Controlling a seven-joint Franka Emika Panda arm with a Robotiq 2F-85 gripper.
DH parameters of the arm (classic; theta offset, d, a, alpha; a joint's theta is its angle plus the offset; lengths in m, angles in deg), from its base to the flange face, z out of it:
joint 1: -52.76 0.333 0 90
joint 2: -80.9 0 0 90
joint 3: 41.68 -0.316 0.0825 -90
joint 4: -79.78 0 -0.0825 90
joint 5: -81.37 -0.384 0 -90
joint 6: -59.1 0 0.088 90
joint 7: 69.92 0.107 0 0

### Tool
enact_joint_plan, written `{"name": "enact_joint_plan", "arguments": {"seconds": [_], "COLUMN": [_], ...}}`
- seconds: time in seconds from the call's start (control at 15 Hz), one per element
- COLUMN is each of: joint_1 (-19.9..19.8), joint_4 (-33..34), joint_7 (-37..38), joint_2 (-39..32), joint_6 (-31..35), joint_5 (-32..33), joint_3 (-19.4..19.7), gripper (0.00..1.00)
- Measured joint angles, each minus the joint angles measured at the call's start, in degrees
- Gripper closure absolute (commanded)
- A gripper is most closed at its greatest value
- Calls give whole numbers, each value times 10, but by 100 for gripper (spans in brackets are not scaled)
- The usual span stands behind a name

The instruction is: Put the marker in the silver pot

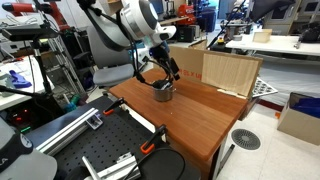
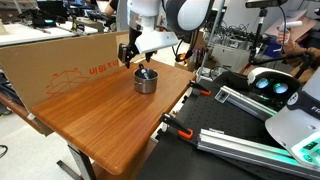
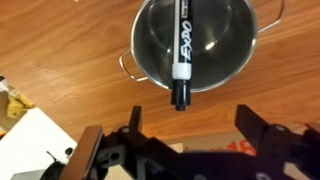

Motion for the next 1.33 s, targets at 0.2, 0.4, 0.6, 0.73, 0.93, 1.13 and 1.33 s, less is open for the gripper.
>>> {"name": "enact_joint_plan", "arguments": {"seconds": [0.2, 0.4, 0.6, 0.73, 0.93, 1.13, 1.33], "joint_1": [-3, -3, -4, -5, -8, -8, -8], "joint_4": [-24, -64, -128, -149, -150, -150, -150], "joint_7": [-21, -35, -119, -142, -148, -149, -149], "joint_2": [44, 109, 178, 197, 197, 197, 197], "joint_6": [2, 14, 10, 10, 10, 10, 10], "joint_5": [-12, -22, -100, -117, -117, -117, -117], "joint_3": [-8, -16, -44, -49, -49, -49, -49], "gripper": [0, 0, 0, 0, 0, 0, 0]}}
